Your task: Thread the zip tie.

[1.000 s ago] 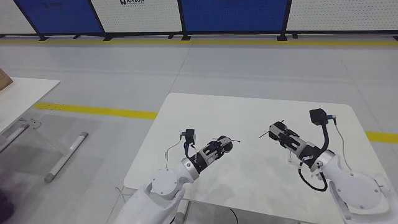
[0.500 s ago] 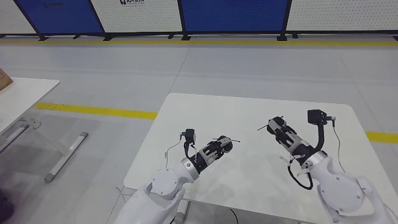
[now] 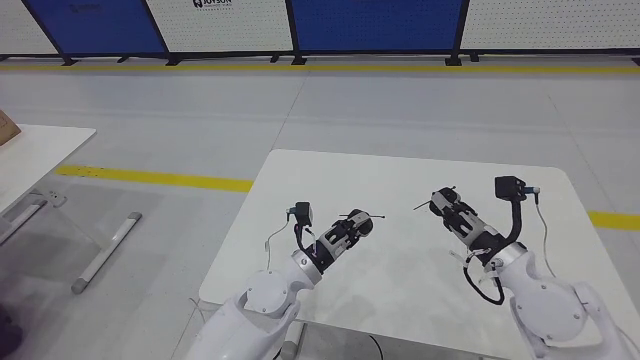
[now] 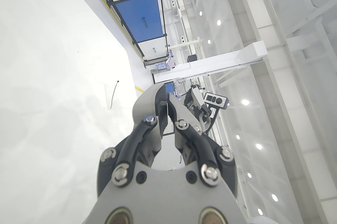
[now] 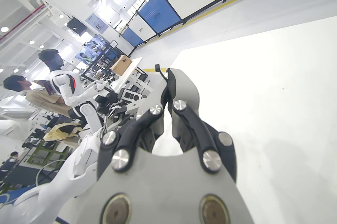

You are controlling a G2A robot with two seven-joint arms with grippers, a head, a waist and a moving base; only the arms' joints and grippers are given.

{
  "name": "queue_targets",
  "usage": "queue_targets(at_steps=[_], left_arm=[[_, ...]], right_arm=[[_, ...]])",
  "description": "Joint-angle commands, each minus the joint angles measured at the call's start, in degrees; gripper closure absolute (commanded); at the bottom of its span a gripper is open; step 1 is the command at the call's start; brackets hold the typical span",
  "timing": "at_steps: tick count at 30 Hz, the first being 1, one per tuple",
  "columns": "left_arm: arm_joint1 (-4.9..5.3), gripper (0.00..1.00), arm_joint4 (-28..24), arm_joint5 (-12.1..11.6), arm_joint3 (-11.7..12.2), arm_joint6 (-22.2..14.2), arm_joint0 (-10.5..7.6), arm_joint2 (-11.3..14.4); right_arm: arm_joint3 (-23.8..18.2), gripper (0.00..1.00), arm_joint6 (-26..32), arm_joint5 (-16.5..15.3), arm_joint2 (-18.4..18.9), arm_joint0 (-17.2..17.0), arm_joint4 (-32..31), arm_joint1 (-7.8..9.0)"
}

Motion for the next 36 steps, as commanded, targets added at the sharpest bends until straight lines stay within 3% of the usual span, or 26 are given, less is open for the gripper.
queue_targets(at_steps=[1, 5, 10, 12, 26, 32, 36], left_arm=[[0.0, 1.0, 0.0, 0.0, 0.0, 0.0, 0.0, 0.0], [0.0, 1.0, 0.0, 0.0, 0.0, 0.0, 0.0, 0.0], [0.0, 1.0, 0.0, 0.0, 0.0, 0.0, 0.0, 0.0], [0.0, 1.0, 0.0, 0.0, 0.0, 0.0, 0.0, 0.0], [0.0, 1.0, 0.0, 0.0, 0.0, 0.0, 0.0, 0.0], [0.0, 1.0, 0.0, 0.0, 0.0, 0.0, 0.0, 0.0], [0.0, 1.0, 0.0, 0.0, 0.0, 0.0, 0.0, 0.0]], right_arm=[[0.0, 1.0, 0.0, 0.0, 0.0, 0.0, 0.0, 0.0], [1.2, 1.0, 0.1, -0.4, -0.5, 0.0, 3.0, -0.33], [1.9, 1.0, 0.2, -0.2, -3.1, 0.7, 1.9, -0.8], [2.2, 1.0, -0.1, 1.4, -3.8, 0.7, 2.4, -1.04], [2.0, 1.0, 0.0, 1.7, -4.0, 0.7, 2.7, -1.08], [1.5, 1.0, -7.5, 1.0, -5.9, -0.8, 3.7, -1.97], [1.9, 1.0, -13.7, 2.6, -8.4, -0.7, -0.4, -2.72]])
